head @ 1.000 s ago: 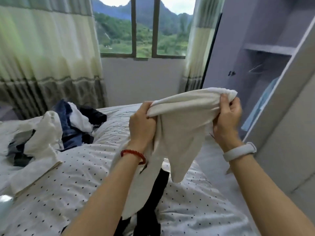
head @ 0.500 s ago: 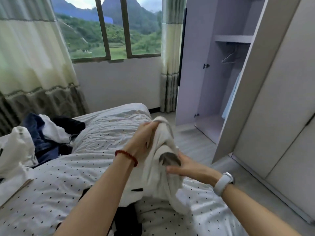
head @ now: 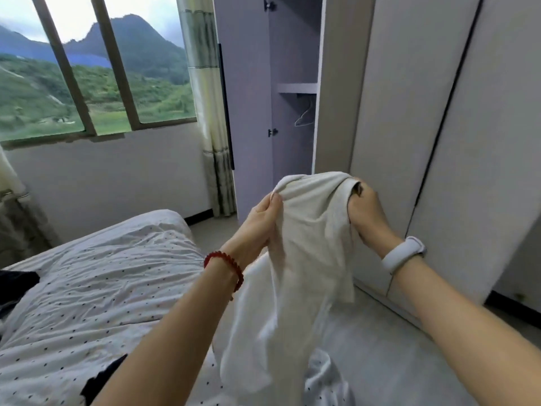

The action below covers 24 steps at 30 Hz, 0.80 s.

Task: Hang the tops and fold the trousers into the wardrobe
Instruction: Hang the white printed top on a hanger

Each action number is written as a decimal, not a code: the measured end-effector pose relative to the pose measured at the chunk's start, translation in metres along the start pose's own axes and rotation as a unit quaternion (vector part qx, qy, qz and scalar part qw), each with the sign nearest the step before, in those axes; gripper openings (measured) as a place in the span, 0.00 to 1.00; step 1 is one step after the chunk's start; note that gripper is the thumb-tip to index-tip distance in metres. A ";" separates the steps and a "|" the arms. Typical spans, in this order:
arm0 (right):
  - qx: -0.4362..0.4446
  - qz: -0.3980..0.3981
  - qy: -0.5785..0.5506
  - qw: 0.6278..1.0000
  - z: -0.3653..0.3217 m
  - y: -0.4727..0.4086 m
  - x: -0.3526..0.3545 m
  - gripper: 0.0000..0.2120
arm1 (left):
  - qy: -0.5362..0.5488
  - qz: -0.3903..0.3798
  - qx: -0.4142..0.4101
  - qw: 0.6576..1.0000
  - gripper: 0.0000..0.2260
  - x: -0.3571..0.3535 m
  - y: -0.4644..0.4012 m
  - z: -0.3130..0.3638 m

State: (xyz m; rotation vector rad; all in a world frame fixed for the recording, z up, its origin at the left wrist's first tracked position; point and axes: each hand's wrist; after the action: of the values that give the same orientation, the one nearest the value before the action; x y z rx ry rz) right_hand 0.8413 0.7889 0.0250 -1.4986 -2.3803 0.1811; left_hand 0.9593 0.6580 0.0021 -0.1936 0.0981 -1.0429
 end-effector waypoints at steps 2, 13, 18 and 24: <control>0.014 -0.018 0.039 0.999 0.018 -0.024 0.037 0.10 | -0.061 0.010 -0.005 0.998 0.13 -0.037 -0.025 -0.015; 0.006 -0.069 0.275 0.959 0.078 -0.175 0.186 0.01 | -0.218 -0.174 -0.012 0.960 0.38 -0.208 -0.153 -0.058; -0.005 -0.126 0.333 0.934 0.109 -0.219 0.191 0.01 | -0.101 -0.238 -0.020 0.966 0.16 -0.265 -0.195 -0.102; 0.022 -0.201 0.340 0.918 0.149 -0.300 0.202 0.02 | -0.232 -0.080 -0.009 0.969 0.13 -0.258 -0.283 -0.166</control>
State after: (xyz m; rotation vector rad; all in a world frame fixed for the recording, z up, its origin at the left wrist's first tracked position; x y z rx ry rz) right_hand 0.4550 0.8463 0.0081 -0.8193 -2.0110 -0.3303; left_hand 0.5616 0.7240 -0.1055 -0.4637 -0.3361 -1.1328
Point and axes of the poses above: each hand's wrist, its own y-axis away from the middle knuckle, its own x-axis out of the back of the hand, z = x × y, and after that the axes turned 7 degrees about -x, right-handed
